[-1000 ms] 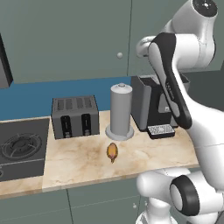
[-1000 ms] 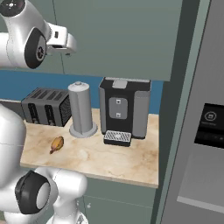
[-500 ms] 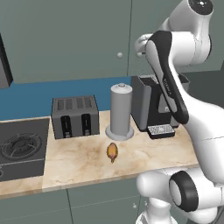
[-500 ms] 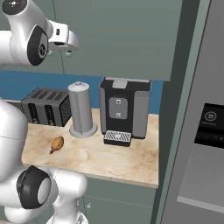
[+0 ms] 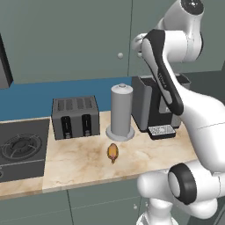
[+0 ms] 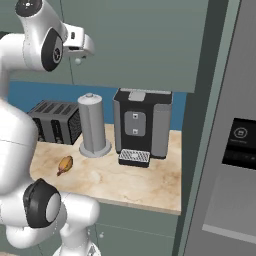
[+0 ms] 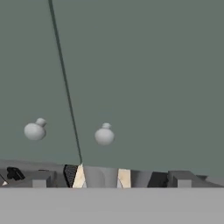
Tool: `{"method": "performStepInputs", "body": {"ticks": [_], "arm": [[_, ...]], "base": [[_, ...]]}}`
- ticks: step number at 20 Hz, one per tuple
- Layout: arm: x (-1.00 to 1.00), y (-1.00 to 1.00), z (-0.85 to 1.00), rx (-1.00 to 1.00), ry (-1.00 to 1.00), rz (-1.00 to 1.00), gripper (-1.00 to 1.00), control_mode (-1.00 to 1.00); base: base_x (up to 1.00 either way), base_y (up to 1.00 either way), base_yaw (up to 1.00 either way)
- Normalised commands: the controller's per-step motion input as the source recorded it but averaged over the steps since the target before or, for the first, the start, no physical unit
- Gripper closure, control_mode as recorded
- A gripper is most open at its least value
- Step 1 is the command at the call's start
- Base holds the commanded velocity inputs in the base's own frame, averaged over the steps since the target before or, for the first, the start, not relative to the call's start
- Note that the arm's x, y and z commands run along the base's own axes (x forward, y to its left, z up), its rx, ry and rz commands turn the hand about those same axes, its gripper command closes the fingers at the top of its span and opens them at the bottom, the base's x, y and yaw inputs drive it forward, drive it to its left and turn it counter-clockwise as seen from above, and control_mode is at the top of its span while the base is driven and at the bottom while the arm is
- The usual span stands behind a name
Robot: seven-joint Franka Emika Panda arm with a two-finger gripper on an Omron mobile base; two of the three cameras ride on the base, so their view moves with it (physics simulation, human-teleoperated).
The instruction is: Retrieve the bowl from the cabinet, then place the raw meat into the bowl to avoid contamination.
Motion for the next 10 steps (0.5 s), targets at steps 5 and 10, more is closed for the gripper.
{"method": "performStepInputs", "body": {"ticks": [5, 10], "arm": [[0.24, 0.0, -0.13, 0.0, 0.0, 0.0, -1.0, -1.0], [0.16, 0.0, -0.17, 0.0, 0.0, 0.0, -1.0, -1.0]], "base": [[0.0, 0.0, 0.0], [0.0, 0.0, 0.0]]}}
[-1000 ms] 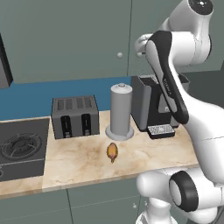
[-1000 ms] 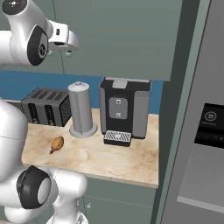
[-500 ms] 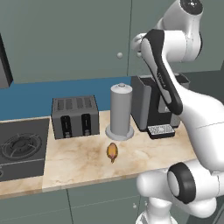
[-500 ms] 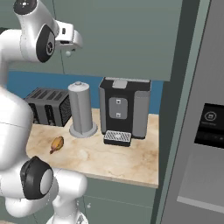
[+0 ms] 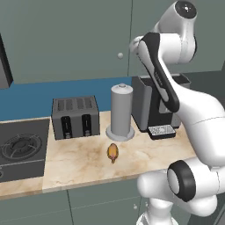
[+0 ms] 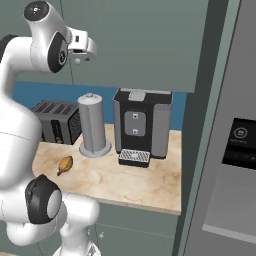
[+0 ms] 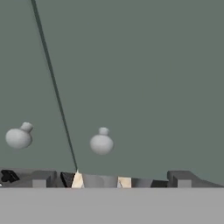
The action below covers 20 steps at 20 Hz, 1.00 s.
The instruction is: Retrieve the bowl from the cabinet, then place the raw meat into the bowl to avoid contamination.
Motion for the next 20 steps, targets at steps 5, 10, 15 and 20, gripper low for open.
{"method": "performStepInputs", "body": {"ticks": [5, 10, 15, 20], "arm": [[0.13, 0.03, -0.21, 0.0, 0.01, 0.0, -1.0, -1.0], [0.11, 0.05, -0.18, 0.0, 0.01, 0.0, -1.0, -1.0], [0.18, 0.05, -0.03, 0.0, 0.0, 0.0, -1.0, -1.0], [0.32, 0.0, 0.0, 0.0, 0.0, 0.0, -1.0, -1.0]], "base": [[0.0, 0.0, 0.0], [0.0, 0.0, 0.0], [0.0, 0.0, 0.0], [0.0, 0.0, 0.0]]}}
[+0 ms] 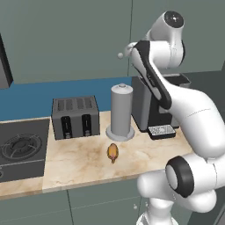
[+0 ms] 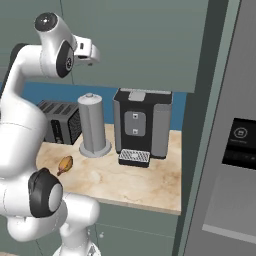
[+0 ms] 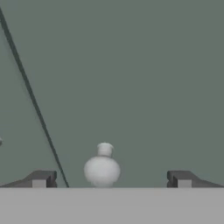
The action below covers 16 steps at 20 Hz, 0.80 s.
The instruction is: Retrieve the bowl from the cabinet, then place the raw meat into the bowl to avoid contamination.
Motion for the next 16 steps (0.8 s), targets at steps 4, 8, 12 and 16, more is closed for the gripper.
{"method": "performStepInputs", "body": {"ticks": [4, 8, 12, 16], "arm": [[0.32, 0.0, 0.0, 0.0, 0.0, 0.0, -1.0, -1.0], [0.32, 0.04, 0.0, 0.0, 0.0, 0.0, -1.0, -1.0], [0.19, 0.14, 0.0, 0.0, 0.0, 0.0, -1.0, -1.0], [0.12, 0.08, 0.0, 0.0, 0.0, 0.0, -1.0, -1.0]], "base": [[0.0, 0.0, 0.0], [0.0, 0.0, 0.0], [0.0, 0.0, 0.0], [0.0, 0.0, 0.0]]}}
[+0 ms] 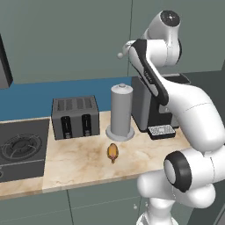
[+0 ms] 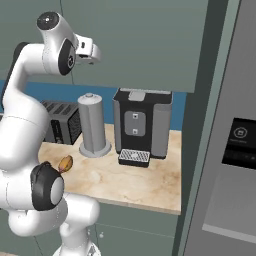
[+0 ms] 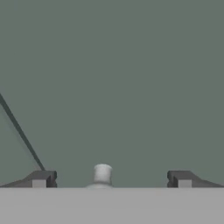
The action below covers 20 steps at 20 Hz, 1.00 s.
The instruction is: Retrieve the bowl from the cabinet, then place the raw meat into the bowl to avoid contamination.
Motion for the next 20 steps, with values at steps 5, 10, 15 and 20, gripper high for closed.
{"method": "performStepInputs", "body": {"ticks": [5, 10, 15, 20], "arm": [[0.1, 0.11, 0.0, 0.0, 0.0, 0.0, -1.0, -1.0], [0.14, 0.15, 0.0, 0.0, 0.0, 0.0, 1.0, -1.0], [0.08, 0.03, 0.0, 0.0, 0.0, 0.0, 1.0, -1.0], [0.0, 0.0, 0.0, 0.0, 0.0, 0.0, 1.0, -1.0]], "base": [[0.0, 0.0, 0.0], [0.0, 0.0, 0.0], [0.0, 0.0, 0.0], [0.0, 0.0, 0.0]]}}
